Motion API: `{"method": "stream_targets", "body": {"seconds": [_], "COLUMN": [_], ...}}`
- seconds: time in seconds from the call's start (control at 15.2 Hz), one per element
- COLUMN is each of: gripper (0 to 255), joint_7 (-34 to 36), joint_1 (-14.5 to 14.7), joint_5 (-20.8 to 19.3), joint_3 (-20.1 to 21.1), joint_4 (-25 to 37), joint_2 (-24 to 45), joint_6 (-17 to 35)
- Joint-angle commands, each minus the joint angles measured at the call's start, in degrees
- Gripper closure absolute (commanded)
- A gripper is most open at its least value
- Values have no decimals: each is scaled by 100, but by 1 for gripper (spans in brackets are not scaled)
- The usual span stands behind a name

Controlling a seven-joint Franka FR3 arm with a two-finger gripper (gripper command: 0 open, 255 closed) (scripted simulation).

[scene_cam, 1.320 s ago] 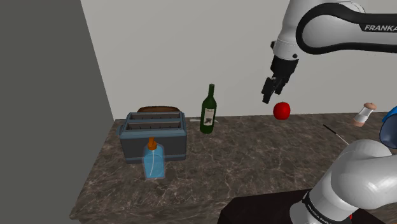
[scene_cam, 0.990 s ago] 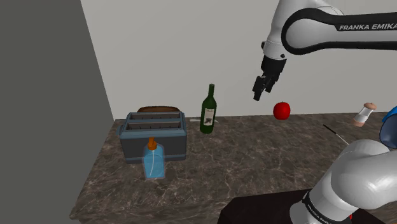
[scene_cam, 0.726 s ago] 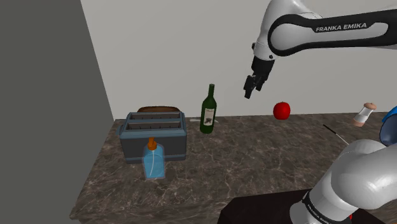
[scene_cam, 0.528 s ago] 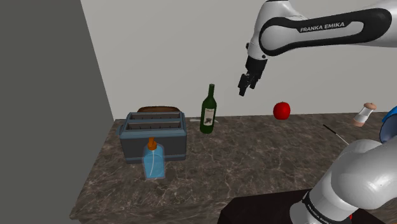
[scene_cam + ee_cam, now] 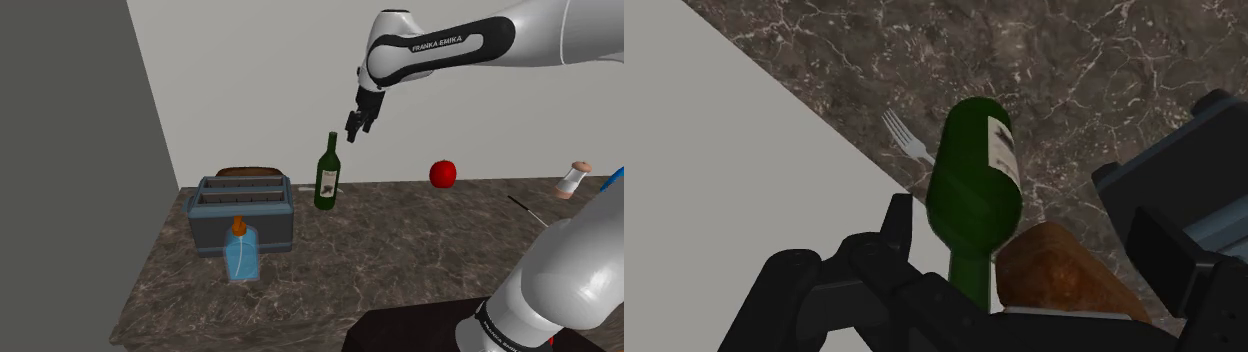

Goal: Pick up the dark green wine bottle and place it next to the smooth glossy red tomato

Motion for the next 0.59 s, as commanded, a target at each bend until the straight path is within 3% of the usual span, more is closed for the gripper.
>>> {"method": "stream_targets", "body": {"seconds": [0.0,0.33,0.53], "gripper": [0,0,0], "joint_7": [-129,-457,-462], "joint_1": [13,3,-3], "joint_5": [78,302,309], "joint_3": [-18,-25,-21], "joint_4": [344,1456,1344], "joint_2": [404,1466,1556], "joint_6": [125,224,425]}}
